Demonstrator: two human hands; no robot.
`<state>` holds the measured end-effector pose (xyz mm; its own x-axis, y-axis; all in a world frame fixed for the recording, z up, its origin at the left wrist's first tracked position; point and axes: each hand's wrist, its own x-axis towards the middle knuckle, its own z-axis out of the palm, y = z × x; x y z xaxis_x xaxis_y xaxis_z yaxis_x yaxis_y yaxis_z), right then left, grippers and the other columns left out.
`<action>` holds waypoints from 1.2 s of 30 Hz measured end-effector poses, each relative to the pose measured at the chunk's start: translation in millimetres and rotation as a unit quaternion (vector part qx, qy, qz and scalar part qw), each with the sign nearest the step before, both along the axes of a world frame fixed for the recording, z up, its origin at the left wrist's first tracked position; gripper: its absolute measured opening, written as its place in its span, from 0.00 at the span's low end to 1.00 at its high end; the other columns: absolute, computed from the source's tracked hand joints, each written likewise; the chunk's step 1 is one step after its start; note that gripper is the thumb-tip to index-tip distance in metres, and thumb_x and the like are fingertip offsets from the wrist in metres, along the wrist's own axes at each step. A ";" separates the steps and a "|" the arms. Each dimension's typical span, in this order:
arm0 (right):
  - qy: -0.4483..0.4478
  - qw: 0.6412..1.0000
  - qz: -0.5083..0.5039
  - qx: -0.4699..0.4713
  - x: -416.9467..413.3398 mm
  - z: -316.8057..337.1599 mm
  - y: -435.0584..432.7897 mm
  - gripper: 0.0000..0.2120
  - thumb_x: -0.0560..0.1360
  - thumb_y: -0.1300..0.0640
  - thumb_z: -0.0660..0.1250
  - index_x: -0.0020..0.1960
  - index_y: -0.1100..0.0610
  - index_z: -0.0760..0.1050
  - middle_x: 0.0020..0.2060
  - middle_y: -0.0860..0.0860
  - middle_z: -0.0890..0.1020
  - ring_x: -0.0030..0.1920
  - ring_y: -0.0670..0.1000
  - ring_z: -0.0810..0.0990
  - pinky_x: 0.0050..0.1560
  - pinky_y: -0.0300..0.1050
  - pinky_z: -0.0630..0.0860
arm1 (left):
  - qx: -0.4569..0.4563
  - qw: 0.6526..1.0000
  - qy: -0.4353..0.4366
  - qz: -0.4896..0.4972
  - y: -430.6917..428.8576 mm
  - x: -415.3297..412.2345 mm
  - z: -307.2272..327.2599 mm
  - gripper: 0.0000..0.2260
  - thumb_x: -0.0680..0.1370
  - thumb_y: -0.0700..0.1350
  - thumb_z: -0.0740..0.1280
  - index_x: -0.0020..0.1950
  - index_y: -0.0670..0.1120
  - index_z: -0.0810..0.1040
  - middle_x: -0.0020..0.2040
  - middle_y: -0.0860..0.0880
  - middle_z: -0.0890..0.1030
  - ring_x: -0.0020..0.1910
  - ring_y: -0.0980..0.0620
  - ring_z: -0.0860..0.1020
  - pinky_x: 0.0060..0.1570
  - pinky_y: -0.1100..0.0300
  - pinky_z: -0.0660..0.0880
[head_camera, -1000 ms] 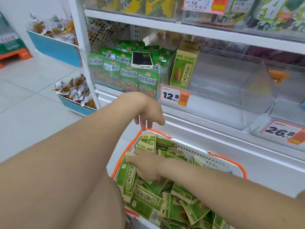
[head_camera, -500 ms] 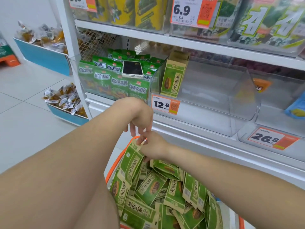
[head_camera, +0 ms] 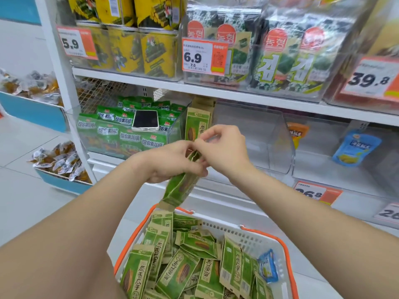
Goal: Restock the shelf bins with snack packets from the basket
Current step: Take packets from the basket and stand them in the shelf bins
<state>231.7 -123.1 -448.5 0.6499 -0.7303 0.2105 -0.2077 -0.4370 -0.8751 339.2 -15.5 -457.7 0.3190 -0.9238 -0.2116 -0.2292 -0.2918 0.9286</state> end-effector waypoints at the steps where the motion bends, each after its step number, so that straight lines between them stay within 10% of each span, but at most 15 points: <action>1: -0.025 0.999 0.017 0.019 -2.4 6.8 -3.4 0.02 0.71 0.56 0.71 0.41 0.53 0.82 0.28 0.51 0.85 0.32 0.52 0.87 0.46 0.53 0.86 | -0.025 0.999 0.038 0.010 -2.5 -1.1 1.0 0.13 0.76 0.30 0.74 0.59 0.35 0.78 0.50 0.38 0.83 0.50 0.45 0.83 0.54 0.50 0.82; 6: -0.041 0.989 -0.040 -0.137 -8.6 19.5 -39.0 0.04 0.71 0.51 0.72 0.40 0.49 0.84 0.33 0.43 0.85 0.38 0.41 0.84 0.49 0.44 0.82 | -0.116 0.985 0.119 0.053 -12.1 -6.5 5.5 0.09 0.82 0.37 0.69 0.62 0.38 0.82 0.52 0.38 0.86 0.44 0.46 0.86 0.44 0.52 0.83; 17: 0.023 0.980 0.151 0.127 -19.2 1.8 -67.1 0.08 0.77 0.56 0.76 0.49 0.62 0.85 0.40 0.57 0.87 0.40 0.50 0.83 0.49 0.48 0.80 | -0.140 0.974 0.024 0.174 -16.5 1.2 -1.2 0.11 0.84 0.48 0.69 0.55 0.41 0.86 0.48 0.39 0.88 0.48 0.35 0.86 0.50 0.41 0.82; 22: 0.009 0.995 0.099 -0.010 -5.4 -0.7 -58.2 0.07 0.77 0.57 0.76 0.44 0.58 0.81 0.30 0.49 0.80 0.30 0.45 0.75 0.34 0.41 0.71 | -0.164 0.968 0.016 0.192 -17.5 3.4 -3.8 0.13 0.86 0.48 0.65 0.55 0.41 0.86 0.47 0.42 0.88 0.44 0.46 0.87 0.42 0.54 0.82; 28: -0.019 0.985 0.161 0.056 -1.1 1.2 -57.3 0.16 0.76 0.47 0.77 0.46 0.62 0.84 0.45 0.62 0.86 0.40 0.50 0.80 0.43 0.50 0.77 | -0.224 0.939 0.083 0.249 -24.3 5.6 -1.6 0.12 0.85 0.48 0.66 0.54 0.42 0.85 0.46 0.40 0.88 0.41 0.46 0.86 0.47 0.46 0.85; 36: -0.182 0.968 0.013 -0.174 8.7 12.8 -52.7 0.16 0.78 0.51 0.73 0.37 0.60 0.80 0.29 0.58 0.73 0.32 0.47 0.65 0.35 0.47 0.65 | -0.199 0.920 -0.023 0.337 -29.8 17.8 8.1 0.29 0.87 0.63 0.49 0.51 0.48 0.86 0.46 0.50 0.88 0.51 0.48 0.86 0.55 0.48 0.82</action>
